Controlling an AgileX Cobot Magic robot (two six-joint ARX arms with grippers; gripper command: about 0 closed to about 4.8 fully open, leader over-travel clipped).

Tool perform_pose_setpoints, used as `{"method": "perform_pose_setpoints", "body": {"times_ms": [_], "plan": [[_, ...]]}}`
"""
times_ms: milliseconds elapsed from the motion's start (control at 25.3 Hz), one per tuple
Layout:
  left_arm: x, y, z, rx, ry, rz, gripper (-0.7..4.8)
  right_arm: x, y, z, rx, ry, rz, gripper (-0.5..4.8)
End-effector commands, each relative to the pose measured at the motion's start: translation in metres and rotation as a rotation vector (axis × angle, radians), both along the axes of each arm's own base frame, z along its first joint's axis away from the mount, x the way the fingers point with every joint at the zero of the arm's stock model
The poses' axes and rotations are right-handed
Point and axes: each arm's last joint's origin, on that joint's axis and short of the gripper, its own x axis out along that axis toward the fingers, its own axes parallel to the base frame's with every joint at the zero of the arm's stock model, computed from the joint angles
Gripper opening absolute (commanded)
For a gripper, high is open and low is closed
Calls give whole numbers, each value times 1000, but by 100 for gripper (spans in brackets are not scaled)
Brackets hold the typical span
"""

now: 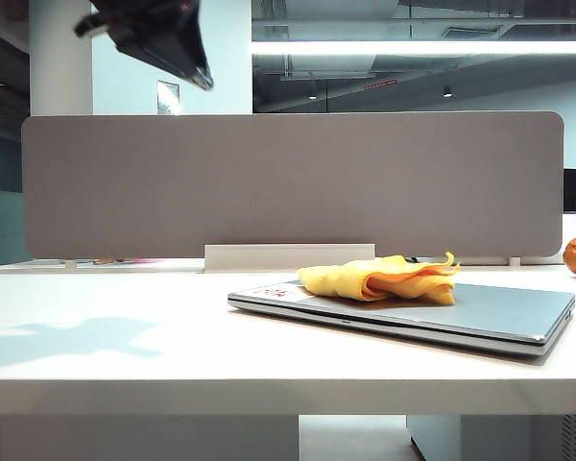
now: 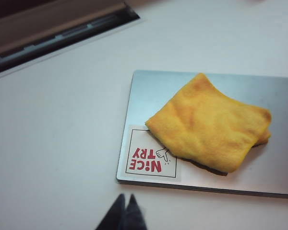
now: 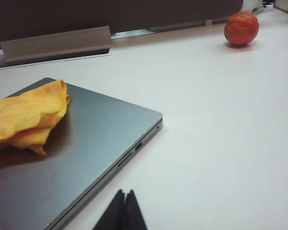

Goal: Pick up the yellow rag and put it over the laptop.

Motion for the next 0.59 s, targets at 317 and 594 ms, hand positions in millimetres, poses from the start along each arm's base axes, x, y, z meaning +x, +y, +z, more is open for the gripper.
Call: {"method": "perform_pose_setpoints", "body": {"times_ms": [317, 594], "plan": [[-66, 42, -25, -110, -73, 82, -6, 0, 0, -1, -3, -1, -4, -1], [-106, 64, -42, -182, -127, 71, -6, 0, 0, -1, -3, -1, -4, -1]]}}
